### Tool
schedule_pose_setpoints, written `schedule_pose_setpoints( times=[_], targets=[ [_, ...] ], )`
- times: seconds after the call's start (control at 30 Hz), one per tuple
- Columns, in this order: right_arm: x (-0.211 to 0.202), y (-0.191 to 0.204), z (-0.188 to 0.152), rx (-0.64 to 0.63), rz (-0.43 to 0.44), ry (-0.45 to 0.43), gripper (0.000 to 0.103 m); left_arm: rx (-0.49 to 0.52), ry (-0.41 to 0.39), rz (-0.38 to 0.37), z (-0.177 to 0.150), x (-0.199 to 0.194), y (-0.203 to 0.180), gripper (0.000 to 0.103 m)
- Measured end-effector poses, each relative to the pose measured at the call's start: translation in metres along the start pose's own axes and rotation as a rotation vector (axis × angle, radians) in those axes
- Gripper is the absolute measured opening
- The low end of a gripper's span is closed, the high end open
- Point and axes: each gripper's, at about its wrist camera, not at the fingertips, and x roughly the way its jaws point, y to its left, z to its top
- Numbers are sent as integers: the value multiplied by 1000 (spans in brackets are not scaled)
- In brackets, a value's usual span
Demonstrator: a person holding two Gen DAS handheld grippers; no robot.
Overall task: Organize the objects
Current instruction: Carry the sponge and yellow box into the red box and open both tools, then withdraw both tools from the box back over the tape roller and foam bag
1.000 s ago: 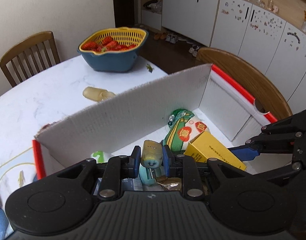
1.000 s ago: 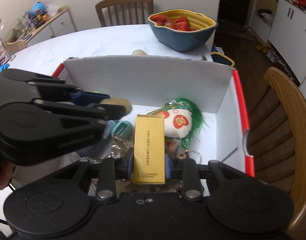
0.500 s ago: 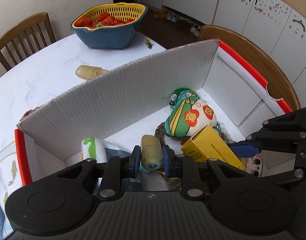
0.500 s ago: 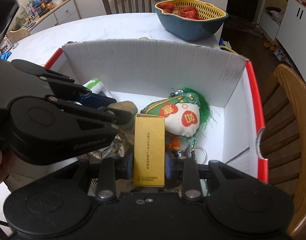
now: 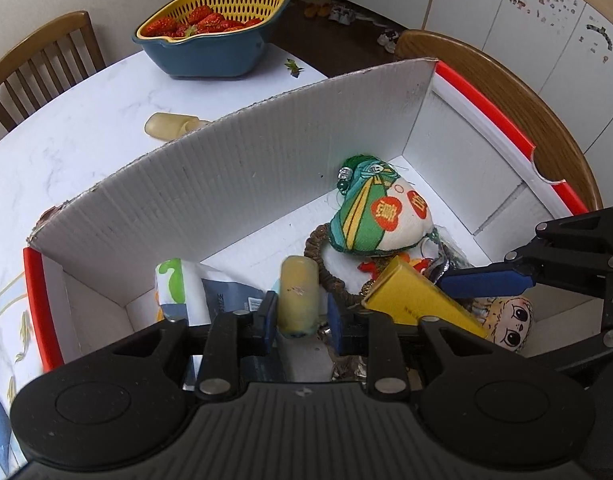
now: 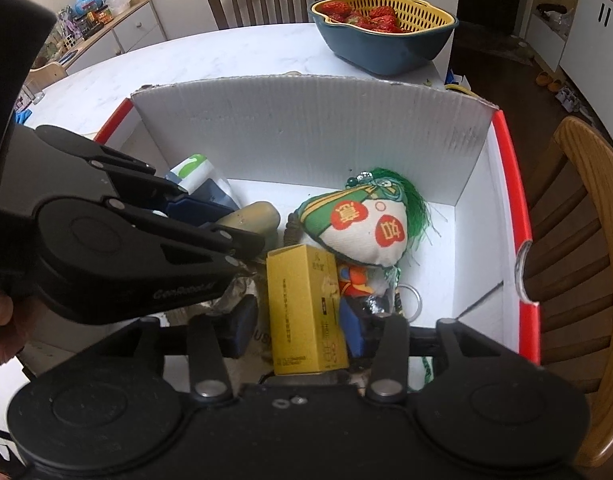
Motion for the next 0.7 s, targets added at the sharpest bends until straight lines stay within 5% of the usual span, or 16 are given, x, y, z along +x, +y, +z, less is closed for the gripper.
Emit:
schedule_pose_setpoints(
  times=[0.17,0.7],
  targets=[
    [-6,-1,-5,13,10,1,48,9,-30,15,-5,-9,-2,56],
    [-45,12,-16,31,1,-67,61,8,-126,-20,-27,-64,9,63]
  ],
)
